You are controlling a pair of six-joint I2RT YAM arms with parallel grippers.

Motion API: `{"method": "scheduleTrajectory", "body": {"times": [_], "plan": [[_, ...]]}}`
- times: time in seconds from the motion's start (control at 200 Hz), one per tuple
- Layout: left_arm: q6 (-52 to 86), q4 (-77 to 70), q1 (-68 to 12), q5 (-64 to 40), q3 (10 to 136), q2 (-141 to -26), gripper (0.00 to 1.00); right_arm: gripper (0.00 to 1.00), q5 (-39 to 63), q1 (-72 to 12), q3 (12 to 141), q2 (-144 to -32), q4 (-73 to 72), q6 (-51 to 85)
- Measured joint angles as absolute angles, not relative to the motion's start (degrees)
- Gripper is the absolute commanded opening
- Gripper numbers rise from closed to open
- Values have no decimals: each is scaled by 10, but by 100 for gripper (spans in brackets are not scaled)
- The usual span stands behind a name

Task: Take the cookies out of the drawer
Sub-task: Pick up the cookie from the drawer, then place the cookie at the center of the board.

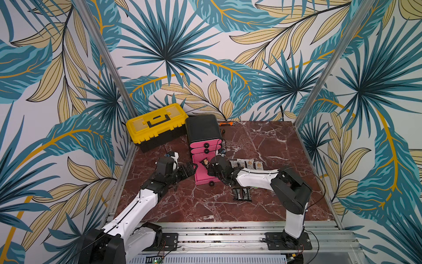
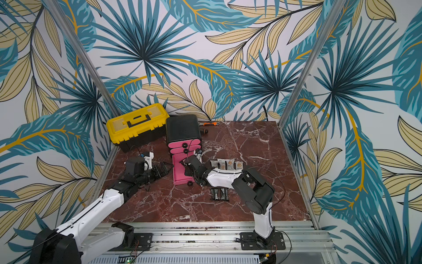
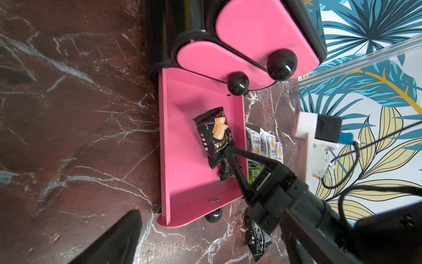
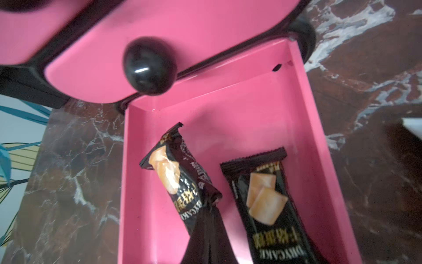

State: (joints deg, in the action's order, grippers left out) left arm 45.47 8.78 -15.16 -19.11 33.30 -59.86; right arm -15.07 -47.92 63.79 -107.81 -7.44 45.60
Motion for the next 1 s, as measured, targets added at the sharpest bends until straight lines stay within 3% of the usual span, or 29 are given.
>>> {"method": "scheduleTrajectory", "body": {"times": [0.305,0.801,0.997], "plan": [[466,108,-157,-184,329,-562,100,1,-166,-486,552,-948,-25,473],[498,109,-293,-98,329,-548,100,0,-258,-489,327,-538,245,532],[510,102,-319,-73,329,-557,100,0,-267,-489,262,-442,325,564]]}}
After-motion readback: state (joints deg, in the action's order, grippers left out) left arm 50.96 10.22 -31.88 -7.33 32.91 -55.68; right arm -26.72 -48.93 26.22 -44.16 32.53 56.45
